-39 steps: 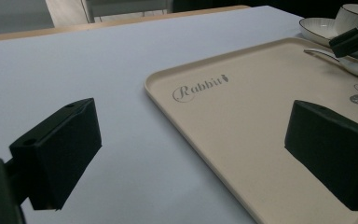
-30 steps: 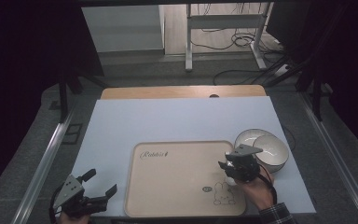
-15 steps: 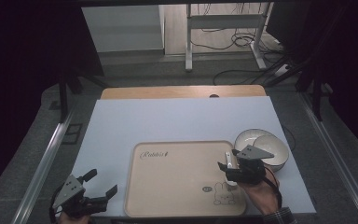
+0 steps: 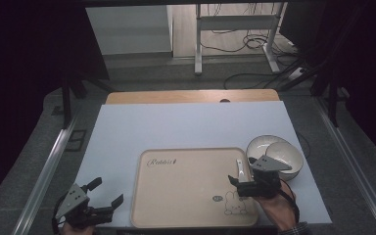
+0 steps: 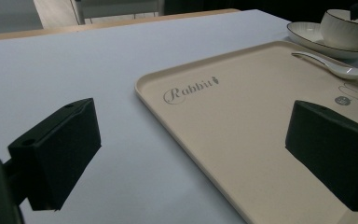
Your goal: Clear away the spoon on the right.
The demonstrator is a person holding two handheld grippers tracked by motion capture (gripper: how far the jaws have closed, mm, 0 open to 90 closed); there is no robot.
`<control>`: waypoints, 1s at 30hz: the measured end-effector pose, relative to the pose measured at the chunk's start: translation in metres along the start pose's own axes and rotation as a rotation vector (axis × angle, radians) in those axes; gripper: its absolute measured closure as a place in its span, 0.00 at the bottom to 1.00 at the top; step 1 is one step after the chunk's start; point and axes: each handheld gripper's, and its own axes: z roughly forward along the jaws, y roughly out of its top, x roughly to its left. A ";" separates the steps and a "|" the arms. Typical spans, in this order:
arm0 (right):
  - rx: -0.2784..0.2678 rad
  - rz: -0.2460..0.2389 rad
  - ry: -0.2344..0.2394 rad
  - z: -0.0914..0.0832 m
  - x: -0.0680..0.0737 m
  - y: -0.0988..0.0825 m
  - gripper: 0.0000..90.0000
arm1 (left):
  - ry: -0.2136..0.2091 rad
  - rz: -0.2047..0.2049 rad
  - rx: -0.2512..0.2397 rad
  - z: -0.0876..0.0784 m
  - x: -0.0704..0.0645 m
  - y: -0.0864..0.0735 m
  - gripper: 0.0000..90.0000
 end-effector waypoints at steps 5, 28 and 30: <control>-0.023 -0.016 -0.007 -0.009 0.002 -0.002 0.02 | -0.007 0.001 0.007 0.001 0.000 0.000 0.03; -0.128 0.033 -0.077 -0.051 -0.003 -0.020 0.00 | -0.018 -0.006 -0.003 0.001 0.001 -0.001 0.00; -0.131 0.039 -0.080 -0.052 -0.003 -0.022 0.00 | -0.017 -0.004 -0.001 0.001 0.000 -0.001 0.00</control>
